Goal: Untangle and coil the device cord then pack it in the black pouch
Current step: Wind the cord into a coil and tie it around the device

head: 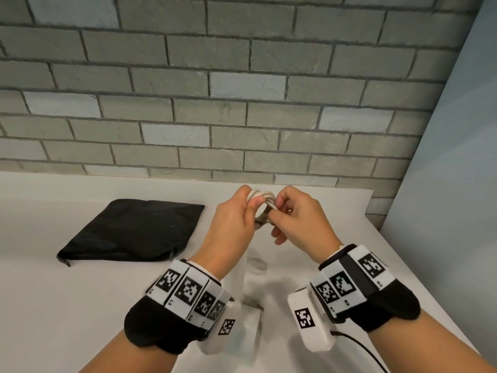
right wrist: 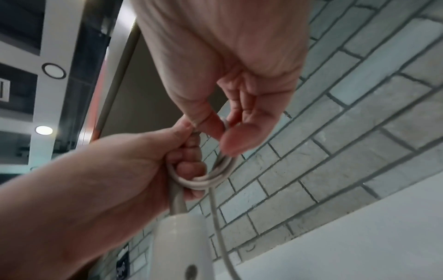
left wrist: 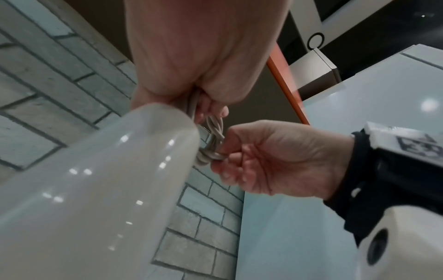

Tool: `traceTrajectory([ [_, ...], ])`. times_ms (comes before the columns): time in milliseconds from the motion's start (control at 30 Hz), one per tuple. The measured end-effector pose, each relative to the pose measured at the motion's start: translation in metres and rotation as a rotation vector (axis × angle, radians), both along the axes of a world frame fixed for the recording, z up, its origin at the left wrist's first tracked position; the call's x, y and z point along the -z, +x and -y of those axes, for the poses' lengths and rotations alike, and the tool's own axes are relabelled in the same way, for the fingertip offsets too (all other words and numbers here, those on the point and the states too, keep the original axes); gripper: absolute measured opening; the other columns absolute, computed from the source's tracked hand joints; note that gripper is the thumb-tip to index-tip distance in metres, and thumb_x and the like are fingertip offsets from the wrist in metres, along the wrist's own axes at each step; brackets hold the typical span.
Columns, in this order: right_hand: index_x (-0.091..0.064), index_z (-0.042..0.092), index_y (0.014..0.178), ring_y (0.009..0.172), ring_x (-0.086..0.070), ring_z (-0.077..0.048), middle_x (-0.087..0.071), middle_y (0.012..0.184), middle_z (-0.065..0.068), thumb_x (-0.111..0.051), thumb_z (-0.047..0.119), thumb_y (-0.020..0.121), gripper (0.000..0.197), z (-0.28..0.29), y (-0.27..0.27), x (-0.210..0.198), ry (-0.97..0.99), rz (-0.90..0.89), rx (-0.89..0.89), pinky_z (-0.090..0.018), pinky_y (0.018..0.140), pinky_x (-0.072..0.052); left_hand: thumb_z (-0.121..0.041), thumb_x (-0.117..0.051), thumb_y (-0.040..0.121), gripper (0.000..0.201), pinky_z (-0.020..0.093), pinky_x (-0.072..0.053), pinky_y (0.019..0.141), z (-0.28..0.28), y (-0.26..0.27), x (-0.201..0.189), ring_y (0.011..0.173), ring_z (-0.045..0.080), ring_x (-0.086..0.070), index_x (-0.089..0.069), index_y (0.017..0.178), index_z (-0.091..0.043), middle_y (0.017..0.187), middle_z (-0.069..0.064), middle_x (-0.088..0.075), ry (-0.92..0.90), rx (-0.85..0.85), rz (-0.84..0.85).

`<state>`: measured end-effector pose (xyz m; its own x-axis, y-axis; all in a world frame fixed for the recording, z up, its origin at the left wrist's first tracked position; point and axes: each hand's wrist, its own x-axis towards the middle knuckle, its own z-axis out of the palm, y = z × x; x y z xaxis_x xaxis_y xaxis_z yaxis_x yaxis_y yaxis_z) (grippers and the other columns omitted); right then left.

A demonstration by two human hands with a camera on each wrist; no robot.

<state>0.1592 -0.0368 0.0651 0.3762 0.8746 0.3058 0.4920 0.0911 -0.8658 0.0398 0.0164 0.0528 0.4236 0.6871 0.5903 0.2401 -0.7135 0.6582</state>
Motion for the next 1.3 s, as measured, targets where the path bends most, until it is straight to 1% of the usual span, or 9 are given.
traceTrajectory([
  [100, -0.047, 0.007, 0.077, 0.054, -0.066, -0.030, -0.062, 0.070, -0.021, -0.055, -0.003, 0.077, 0.012, 0.005, 0.003, -0.001, -0.013, -0.122, -0.065, -0.038, 0.054, -0.057, -0.027, -0.040, 0.095, 0.016, 0.010, -0.037, 0.048, 0.002, -0.001, -0.001, 0.046, 0.002, -0.044, -0.042, 0.085, -0.014, 0.057, -0.013, -0.043, 0.019, 0.008, -0.023],
  [333, -0.057, 0.005, 0.062, 0.058, -0.050, -0.015, -0.058, 0.063, -0.010, -0.057, -0.011, 0.075, 0.020, 0.009, 0.016, 0.004, -0.003, -0.376, -0.197, -0.020, 0.048, -0.041, -0.026, -0.040, 0.095, 0.016, 0.009, -0.037, 0.048, 0.001, -0.002, 0.000, 0.048, 0.004, -0.042, -0.041, 0.086, -0.014, 0.057, -0.012, -0.042, 0.049, 0.001, -0.026],
  [467, -0.061, 0.006, 0.070, 0.078, -0.060, -0.017, -0.063, 0.075, -0.008, -0.057, 0.002, 0.080, 0.011, 0.009, 0.016, 0.020, 0.032, -0.619, -0.465, -0.021, 0.077, -0.051, -0.025, -0.040, 0.095, 0.016, 0.010, -0.039, 0.050, -0.003, -0.005, 0.001, 0.050, 0.004, -0.044, -0.044, 0.087, -0.012, 0.058, -0.010, -0.045, 0.030, -0.006, 0.013],
  [667, -0.057, 0.014, 0.048, 0.056, -0.047, -0.010, -0.052, 0.049, 0.003, -0.073, 0.019, 0.054, 0.018, 0.017, 0.019, 0.030, 0.115, -0.563, -0.374, -0.021, 0.064, -0.036, -0.028, -0.040, 0.094, 0.021, 0.012, -0.036, 0.048, -0.002, 0.000, 0.007, 0.046, 0.005, -0.043, -0.045, 0.085, -0.010, 0.054, -0.010, -0.042, 0.069, 0.006, -0.003],
  [833, -0.063, 0.013, 0.062, 0.076, -0.065, -0.018, -0.058, 0.054, 0.000, -0.081, 0.039, 0.057, 0.031, 0.030, 0.024, 0.047, 0.186, -0.754, -0.553, -0.023, 0.085, -0.051, -0.029, -0.039, 0.095, 0.018, 0.009, -0.038, 0.048, -0.013, -0.008, 0.007, 0.053, 0.006, -0.045, -0.046, 0.091, -0.013, 0.061, -0.006, -0.047, 0.009, -0.074, 0.047],
  [933, -0.068, 0.012, 0.071, 0.044, -0.047, -0.011, -0.043, 0.041, 0.007, -0.071, 0.038, 0.073, 0.026, 0.039, 0.035, 0.048, 0.149, -0.498, -0.368, -0.030, 0.071, -0.051, -0.029, -0.037, 0.096, 0.020, 0.008, -0.038, 0.048, -0.018, -0.014, 0.007, 0.055, 0.008, -0.044, -0.045, 0.088, -0.013, 0.064, -0.002, -0.049, -0.036, -0.099, 0.076],
  [1033, -0.072, 0.015, 0.075, 0.047, -0.045, -0.004, -0.056, 0.046, 0.007, -0.061, 0.015, 0.084, 0.015, 0.044, 0.043, 0.038, 0.142, -0.138, -0.173, -0.018, 0.053, -0.039, -0.028, -0.038, 0.096, 0.020, 0.011, -0.038, 0.051, -0.020, -0.016, 0.010, 0.058, 0.007, -0.044, -0.044, 0.084, -0.013, 0.064, -0.005, -0.047, -0.022, -0.107, 0.080],
  [1133, -0.066, 0.008, 0.063, 0.052, -0.043, -0.008, -0.051, 0.050, -0.002, -0.066, 0.030, 0.076, 0.026, 0.044, 0.054, 0.034, 0.162, 0.054, -0.100, -0.017, 0.054, -0.035, -0.028, -0.038, 0.096, 0.022, 0.011, -0.037, 0.055, -0.022, -0.016, 0.012, 0.063, 0.008, -0.044, -0.044, 0.082, -0.012, 0.069, -0.004, -0.046, -0.010, -0.111, 0.095],
  [1300, -0.060, 0.011, 0.052, 0.046, -0.042, -0.015, -0.047, 0.045, 0.001, -0.083, 0.045, 0.054, 0.040, 0.052, 0.069, 0.063, 0.216, -0.442, -0.221, -0.023, 0.063, -0.050, -0.028, -0.036, 0.096, 0.023, 0.006, -0.039, 0.051, -0.019, -0.022, 0.010, 0.061, 0.007, -0.044, -0.045, 0.084, -0.011, 0.069, -0.004, -0.047, -0.050, -0.090, 0.103],
])
